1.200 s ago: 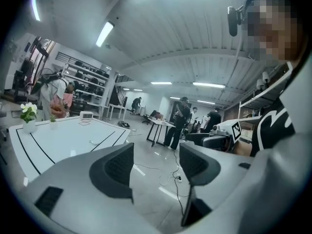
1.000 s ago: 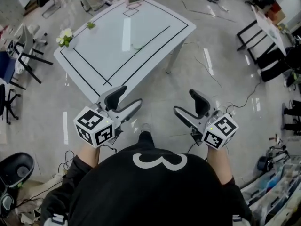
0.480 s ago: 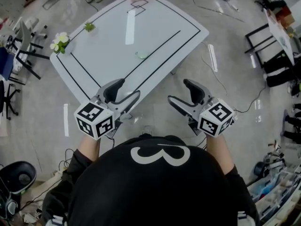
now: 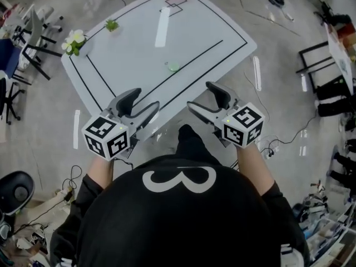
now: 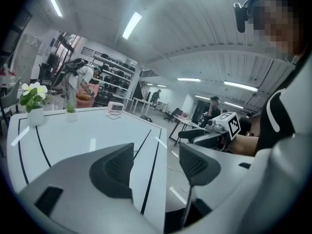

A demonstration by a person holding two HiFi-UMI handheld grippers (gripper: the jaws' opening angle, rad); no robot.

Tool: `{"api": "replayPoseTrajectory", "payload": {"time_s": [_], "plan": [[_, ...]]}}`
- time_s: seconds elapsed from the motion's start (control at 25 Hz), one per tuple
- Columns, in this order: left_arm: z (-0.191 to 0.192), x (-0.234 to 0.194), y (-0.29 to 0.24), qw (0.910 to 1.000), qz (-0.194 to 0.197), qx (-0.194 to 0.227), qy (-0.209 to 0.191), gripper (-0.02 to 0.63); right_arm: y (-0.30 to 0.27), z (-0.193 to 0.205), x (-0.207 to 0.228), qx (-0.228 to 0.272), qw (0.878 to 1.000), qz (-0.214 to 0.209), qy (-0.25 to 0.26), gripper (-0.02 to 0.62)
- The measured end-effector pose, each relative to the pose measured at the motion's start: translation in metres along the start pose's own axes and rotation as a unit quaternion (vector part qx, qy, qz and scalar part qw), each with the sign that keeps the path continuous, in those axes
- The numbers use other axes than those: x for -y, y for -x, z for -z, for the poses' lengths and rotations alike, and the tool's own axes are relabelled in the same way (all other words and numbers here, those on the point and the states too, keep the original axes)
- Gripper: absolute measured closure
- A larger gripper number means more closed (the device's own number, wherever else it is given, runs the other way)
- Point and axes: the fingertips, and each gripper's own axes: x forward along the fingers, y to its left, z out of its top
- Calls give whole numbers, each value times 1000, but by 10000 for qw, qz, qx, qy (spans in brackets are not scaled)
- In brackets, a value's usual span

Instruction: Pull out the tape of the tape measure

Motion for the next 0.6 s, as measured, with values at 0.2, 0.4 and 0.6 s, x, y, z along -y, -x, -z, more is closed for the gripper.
{"api": "replayPoseTrajectory", "payload": {"time_s": [0.2,0.4,0.6], "plan": [[-7,-14,-7,9990,-217,139,370,328,-32,-4,21,-296,9989,-363,90,236],[-13,-30,-10,9954,-587,257,708,328,-66,-1,42,-698,9953,-610,282,236],[-17,-46,-8,9907,-955,378,892,330,-99,6,64,-1077,9902,-737,492,236]]}}
